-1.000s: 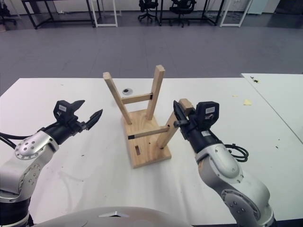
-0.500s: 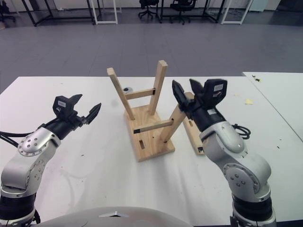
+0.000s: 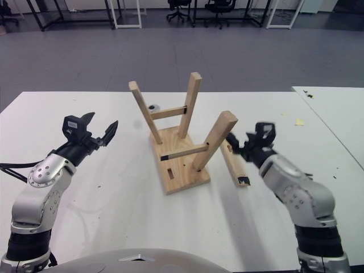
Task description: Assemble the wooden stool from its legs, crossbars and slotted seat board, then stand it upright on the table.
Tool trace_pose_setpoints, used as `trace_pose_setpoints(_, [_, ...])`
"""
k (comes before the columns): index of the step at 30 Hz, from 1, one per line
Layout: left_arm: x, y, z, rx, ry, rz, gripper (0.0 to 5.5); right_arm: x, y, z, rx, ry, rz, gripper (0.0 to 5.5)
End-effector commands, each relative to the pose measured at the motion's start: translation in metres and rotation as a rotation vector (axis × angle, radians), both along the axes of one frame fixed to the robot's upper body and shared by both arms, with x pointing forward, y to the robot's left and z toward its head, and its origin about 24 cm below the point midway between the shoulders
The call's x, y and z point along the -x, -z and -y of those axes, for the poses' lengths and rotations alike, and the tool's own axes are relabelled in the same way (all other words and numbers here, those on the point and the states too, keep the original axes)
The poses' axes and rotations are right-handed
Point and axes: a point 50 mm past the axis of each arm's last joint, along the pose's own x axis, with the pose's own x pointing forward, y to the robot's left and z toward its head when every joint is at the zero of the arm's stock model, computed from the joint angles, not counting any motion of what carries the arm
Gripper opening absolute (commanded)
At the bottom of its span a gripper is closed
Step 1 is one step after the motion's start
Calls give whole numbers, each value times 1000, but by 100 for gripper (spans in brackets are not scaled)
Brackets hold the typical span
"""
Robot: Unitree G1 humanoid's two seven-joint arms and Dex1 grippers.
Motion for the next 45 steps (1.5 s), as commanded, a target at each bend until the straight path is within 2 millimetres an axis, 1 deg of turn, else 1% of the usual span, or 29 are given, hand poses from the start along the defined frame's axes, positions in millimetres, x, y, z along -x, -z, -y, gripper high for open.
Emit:
trace_pose_setpoints(1, [-3,-5,2,-4,34,10,406,15,45,11,187,-26,-133,426])
trace_pose_setpoints(3, [-3,-6,3,-9,47,8,406,21,54,13,225,-20,-163,426])
trace_pose_setpoints(5, [-3,-6,4,-13,53,6,406,24,59,12,213,-12,-186,426])
trace_pose_setpoints(7, [-2,-6,4,-15,57,4,406,25,61,10,166,-7,-211,400])
trace_pose_setpoints(9, [-2,-6,5,-16,60,5,406,23,59,7,81,6,-212,362])
trace_pose_setpoints(11, [-3,-8,5,-15,62,10,406,19,53,4,36,10,-198,335])
trace_pose_setpoints(12, [-3,-10,5,-7,64,16,406,16,49,4,36,9,-185,311])
trace_pose_setpoints(14, [-5,-19,5,2,72,45,406,9,43,7,36,22,-176,270])
trace_pose_setpoints(17, [-8,-35,5,4,86,90,406,1,38,12,67,19,-187,211])
trace_pose_setpoints(18, [-10,-41,6,-3,95,109,406,-3,34,13,84,15,-163,207])
trace_pose_setpoints(20, [-15,-63,10,12,115,173,406,-17,10,10,105,-14,-17,207])
trace_pose_setpoints(21, [-18,-77,16,43,139,215,406,-25,-9,11,127,-21,76,207])
trace_pose_setpoints(23, [-23,-100,28,166,206,266,406,-37,-42,11,176,-45,237,207])
trace_pose_setpoints(24, [-26,-111,36,274,263,278,406,-43,-62,7,166,-58,326,207])
trace_pose_setpoints(25, [-30,-120,43,379,317,277,406,-48,-79,0,151,-82,406,207])
trace_pose_setpoints(27, [-44,-132,59,613,460,227,406,-57,-122,-20,163,-157,600,207])
trace_pose_setpoints(28, [-54,-139,67,702,527,197,406,-59,-144,-34,218,-229,697,207])
trace_pose_setpoints(29, [-62,-146,72,764,574,177,406,-58,-160,-44,266,-295,769,207])
trace_pose_setpoints(30, [-68,-153,76,790,610,168,406,-56,-173,-54,298,-360,828,207])
trace_pose_setpoints(31, [-75,-156,78,772,616,169,406,-53,-182,-62,323,-407,871,207])
trace_pose_setpoints(33, [-82,-158,78,781,630,152,406,-50,-192,-75,408,-484,960,207])
trace_pose_setpoints(35, [-82,-159,78,804,656,150,406,-46,-192,-85,438,-547,1003,207])
trace_pose_setpoints(39, [-77,-169,75,848,718,196,406,-42,-187,-89,427,-623,1013,207])
trace_pose_setpoints(45, [-72,-162,76,868,770,197,318,-42,-182,-94,397,-718,992,207])
